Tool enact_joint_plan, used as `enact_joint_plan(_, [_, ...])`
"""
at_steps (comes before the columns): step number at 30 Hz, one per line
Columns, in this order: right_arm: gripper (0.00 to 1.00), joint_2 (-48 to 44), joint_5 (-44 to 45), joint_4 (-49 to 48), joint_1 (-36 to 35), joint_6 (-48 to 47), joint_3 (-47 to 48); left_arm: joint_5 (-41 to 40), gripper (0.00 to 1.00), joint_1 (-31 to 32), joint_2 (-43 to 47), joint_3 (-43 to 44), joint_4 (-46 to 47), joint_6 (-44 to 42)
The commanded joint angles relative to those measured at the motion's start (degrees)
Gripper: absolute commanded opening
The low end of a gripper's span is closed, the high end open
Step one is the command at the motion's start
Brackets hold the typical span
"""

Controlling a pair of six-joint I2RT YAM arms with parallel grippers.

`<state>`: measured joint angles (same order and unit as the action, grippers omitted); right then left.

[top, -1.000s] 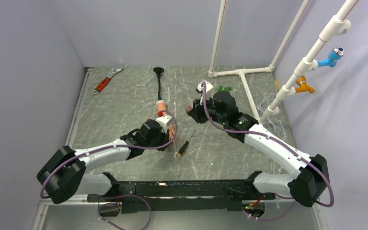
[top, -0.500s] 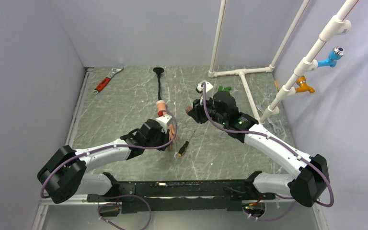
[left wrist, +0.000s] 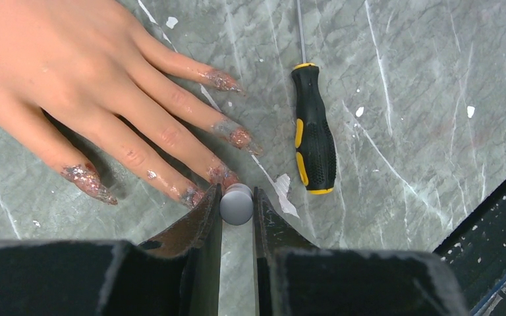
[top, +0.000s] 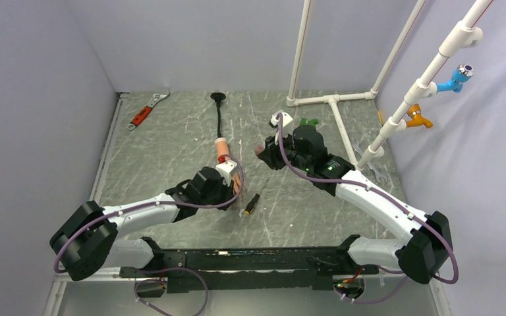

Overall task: Paint the nails
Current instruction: Paint the nail polish on the nail.

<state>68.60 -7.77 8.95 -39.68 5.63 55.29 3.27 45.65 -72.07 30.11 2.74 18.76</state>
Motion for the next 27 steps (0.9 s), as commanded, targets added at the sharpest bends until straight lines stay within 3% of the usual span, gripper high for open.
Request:
enact_joint_plan(1, [0.0,-0.27,0.15,-2.17,0.14,0.43,0.96,1.69,0.0,0.82,1.96,-1.28,2.68,-0.05])
enact_joint_plan(27, [0.0,-0.87,-0.67,1.72,0.19,0.7,4.83,-2.65,0.0,1.4,-2.55,4.4,-0.16,-2.1])
